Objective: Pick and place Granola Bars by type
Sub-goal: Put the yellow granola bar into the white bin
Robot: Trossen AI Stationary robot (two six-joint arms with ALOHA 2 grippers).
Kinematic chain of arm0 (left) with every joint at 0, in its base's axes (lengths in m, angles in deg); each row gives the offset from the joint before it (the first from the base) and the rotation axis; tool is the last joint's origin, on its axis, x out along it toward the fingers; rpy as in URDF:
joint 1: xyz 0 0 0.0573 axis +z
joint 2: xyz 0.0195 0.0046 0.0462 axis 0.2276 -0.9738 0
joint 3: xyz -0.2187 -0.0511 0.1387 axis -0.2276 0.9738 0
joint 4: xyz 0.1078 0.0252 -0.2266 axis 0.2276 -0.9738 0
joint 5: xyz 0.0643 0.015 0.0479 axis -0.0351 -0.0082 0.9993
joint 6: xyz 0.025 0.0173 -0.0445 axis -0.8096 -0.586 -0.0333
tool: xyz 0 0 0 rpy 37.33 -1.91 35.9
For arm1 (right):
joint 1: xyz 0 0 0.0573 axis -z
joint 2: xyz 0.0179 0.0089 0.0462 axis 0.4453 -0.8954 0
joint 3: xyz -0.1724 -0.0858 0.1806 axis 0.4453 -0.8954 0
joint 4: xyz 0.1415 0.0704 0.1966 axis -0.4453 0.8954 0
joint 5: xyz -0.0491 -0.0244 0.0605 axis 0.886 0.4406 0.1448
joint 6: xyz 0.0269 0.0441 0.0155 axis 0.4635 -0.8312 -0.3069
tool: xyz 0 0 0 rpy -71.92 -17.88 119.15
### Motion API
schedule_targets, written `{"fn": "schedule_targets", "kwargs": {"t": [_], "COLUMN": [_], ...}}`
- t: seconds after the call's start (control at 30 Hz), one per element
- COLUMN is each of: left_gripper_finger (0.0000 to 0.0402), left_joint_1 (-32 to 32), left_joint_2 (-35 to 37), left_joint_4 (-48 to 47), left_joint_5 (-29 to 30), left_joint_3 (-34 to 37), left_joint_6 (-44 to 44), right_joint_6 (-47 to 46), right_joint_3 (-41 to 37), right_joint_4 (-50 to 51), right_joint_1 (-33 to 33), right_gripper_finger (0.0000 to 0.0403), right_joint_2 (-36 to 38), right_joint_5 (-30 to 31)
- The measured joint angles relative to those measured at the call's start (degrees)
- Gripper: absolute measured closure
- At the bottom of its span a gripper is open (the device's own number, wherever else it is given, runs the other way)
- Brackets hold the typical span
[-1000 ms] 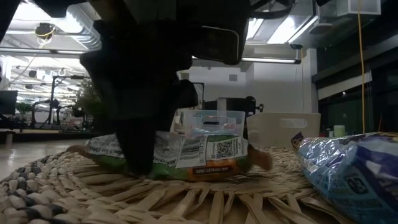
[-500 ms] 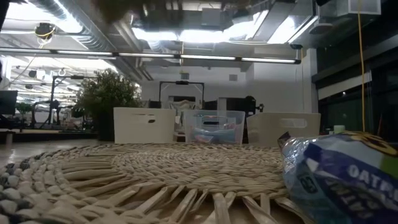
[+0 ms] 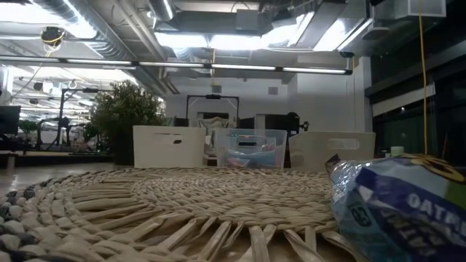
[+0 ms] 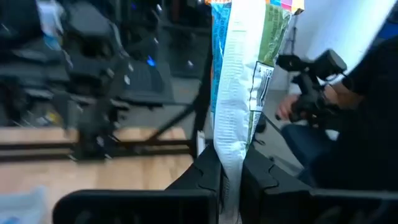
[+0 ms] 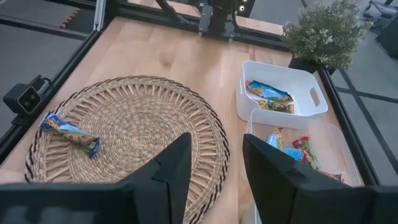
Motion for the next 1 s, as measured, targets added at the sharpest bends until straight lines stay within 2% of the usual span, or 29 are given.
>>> {"fn": "schedule_targets", "kwargs": {"t": [0.1, 0.27, 0.53, 0.67, 0.87, 1.0], "left_gripper_finger": [0.0389, 0.0388, 0.0388, 0.0387, 0.0387, 0.0387], "left_joint_1": [-0.78, -0.85, 0.40, 0.36, 3.62, 10.45], "left_joint_2": [1.76, 2.31, 2.33, 2.33, 2.33, 2.23], "left_joint_4": [-0.10, -0.22, -0.22, -0.37, -4.15, -4.26], "left_joint_5": [3.41, 5.42, 8.99, 15.64, 25.47, 25.54], "left_joint_3": [0.00, 0.02, 0.04, 0.04, 0.05, -0.60], "left_joint_6": [-2.16, -4.08, -3.66, -2.96, 1.89, 0.49], "right_joint_6": [0.02, 1.22, 1.51, 1.80, 6.56, 8.42], "right_joint_3": [0.00, 0.00, 0.00, 0.00, 0.00, 0.00], "right_joint_4": [-0.87, -2.33, -4.43, -4.39, -4.81, -6.77], "right_joint_1": [0.00, 0.00, -0.02, -0.02, -0.01, 0.00], "right_gripper_finger": [0.0256, 0.0256, 0.0256, 0.0256, 0.0256, 0.0256], "right_joint_2": [0.00, -0.01, 0.01, 0.01, 0.01, 0.01], "right_joint_5": [0.00, 0.14, 8.30, 12.29, 9.47, 5.80]}}
